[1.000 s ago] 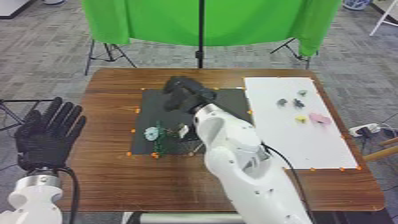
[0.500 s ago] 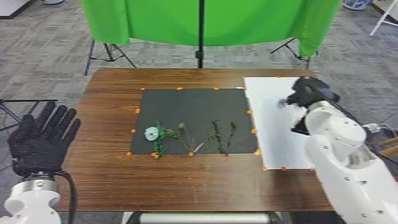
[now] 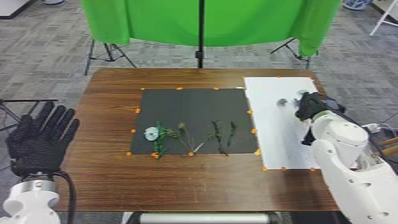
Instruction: Arrange flowers
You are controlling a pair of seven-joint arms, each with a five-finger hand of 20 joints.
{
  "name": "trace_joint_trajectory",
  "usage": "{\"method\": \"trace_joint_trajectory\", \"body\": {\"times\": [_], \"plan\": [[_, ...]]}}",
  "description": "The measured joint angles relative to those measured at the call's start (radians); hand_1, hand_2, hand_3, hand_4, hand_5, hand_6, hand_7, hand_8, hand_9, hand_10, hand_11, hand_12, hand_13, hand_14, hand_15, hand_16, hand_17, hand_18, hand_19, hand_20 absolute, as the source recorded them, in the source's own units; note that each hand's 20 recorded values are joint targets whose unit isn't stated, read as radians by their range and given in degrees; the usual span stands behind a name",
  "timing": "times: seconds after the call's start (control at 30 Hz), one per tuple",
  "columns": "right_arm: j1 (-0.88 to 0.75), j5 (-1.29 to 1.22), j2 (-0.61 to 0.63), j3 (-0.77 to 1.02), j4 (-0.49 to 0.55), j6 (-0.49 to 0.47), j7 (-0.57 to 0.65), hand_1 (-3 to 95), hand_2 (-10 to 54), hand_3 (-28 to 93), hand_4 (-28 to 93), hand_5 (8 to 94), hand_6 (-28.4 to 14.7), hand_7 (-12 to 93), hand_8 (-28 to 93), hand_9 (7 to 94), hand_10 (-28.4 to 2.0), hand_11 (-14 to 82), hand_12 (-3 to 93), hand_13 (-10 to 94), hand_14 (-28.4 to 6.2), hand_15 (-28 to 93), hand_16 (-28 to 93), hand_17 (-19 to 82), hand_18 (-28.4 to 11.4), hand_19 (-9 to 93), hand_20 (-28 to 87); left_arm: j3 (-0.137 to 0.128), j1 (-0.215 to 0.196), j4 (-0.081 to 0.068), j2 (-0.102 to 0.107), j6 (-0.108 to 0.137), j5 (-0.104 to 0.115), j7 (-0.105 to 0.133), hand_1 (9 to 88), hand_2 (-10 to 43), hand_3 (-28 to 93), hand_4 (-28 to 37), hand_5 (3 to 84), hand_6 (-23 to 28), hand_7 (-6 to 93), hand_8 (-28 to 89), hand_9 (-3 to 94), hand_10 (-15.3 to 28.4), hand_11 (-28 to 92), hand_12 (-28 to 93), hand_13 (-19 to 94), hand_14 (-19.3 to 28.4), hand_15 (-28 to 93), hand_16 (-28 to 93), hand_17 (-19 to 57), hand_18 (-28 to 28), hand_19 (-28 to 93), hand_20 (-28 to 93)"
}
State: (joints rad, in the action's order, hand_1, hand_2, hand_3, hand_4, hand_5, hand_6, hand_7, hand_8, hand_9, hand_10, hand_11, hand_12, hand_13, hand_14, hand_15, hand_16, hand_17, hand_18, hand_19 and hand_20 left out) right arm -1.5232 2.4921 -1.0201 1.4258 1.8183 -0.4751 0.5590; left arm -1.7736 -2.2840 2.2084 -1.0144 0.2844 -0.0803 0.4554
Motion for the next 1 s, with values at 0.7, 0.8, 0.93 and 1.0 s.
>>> {"method": "trace_joint_trajectory", "body": {"times": [0.7,0.8,0.93,1.0], "plan": [[-0.055,0.031,-0.023,-0.025,-0.065,0.228,0.003,59.8,-8.5,74,-28,73.6,-2.1,30,3,82.2,-12.3,10.4,40.6,68,-8.9,43,39,33,-21.3,85,43,-0.001,-0.012,0.005,-0.009,0.001,0.003,0.003,24.3,15.9,79,-28.3,45.4,8.1,10.9,-9,39.8,14.1,18,10,33,12.9,22,-3,-4.3,12.7,32,13],[-0.064,0.018,-0.016,-0.043,-0.018,0.237,0.000,59.6,-8.5,74,-28,73.5,-2.1,31,3,82.2,-12.4,10.4,40.6,68,-9.0,44,39,33,-21.4,85,43,-0.001,-0.015,0.006,-0.009,0.001,0.003,0.003,24.3,15.9,79,-28.3,45.4,8.1,11.0,-9,39.8,14.0,18,10,33,12.9,22,-3,-4.4,12.7,32,13],[-0.053,0.008,-0.014,-0.096,0.062,0.263,-0.031,59.6,-9.0,74,-28,73.5,-2.1,31,3,82.0,-12.6,10.3,40.6,68,-9.0,44,39,33,-21.3,85,43,-0.004,-0.018,0.009,-0.010,0.001,0.003,0.003,24.2,15.9,79,-28.3,45.4,8.1,11.0,-9,39.8,14.0,18,10,33,12.9,22,-3,-4.3,12.7,32,13],[-0.023,0.007,-0.020,-0.142,0.083,0.281,-0.068,59.6,-9.1,74,-28,73.4,-2.2,31,3,82.0,-12.6,10.2,40.6,68,-9.0,44,39,33,-21.3,85,43,-0.006,-0.020,0.010,-0.010,0.001,0.003,0.003,24.2,15.9,79,-28.3,45.4,8.1,11.0,-9,39.8,14.0,18,10,33,12.9,22,-3,-4.4,12.7,32,13]]}}
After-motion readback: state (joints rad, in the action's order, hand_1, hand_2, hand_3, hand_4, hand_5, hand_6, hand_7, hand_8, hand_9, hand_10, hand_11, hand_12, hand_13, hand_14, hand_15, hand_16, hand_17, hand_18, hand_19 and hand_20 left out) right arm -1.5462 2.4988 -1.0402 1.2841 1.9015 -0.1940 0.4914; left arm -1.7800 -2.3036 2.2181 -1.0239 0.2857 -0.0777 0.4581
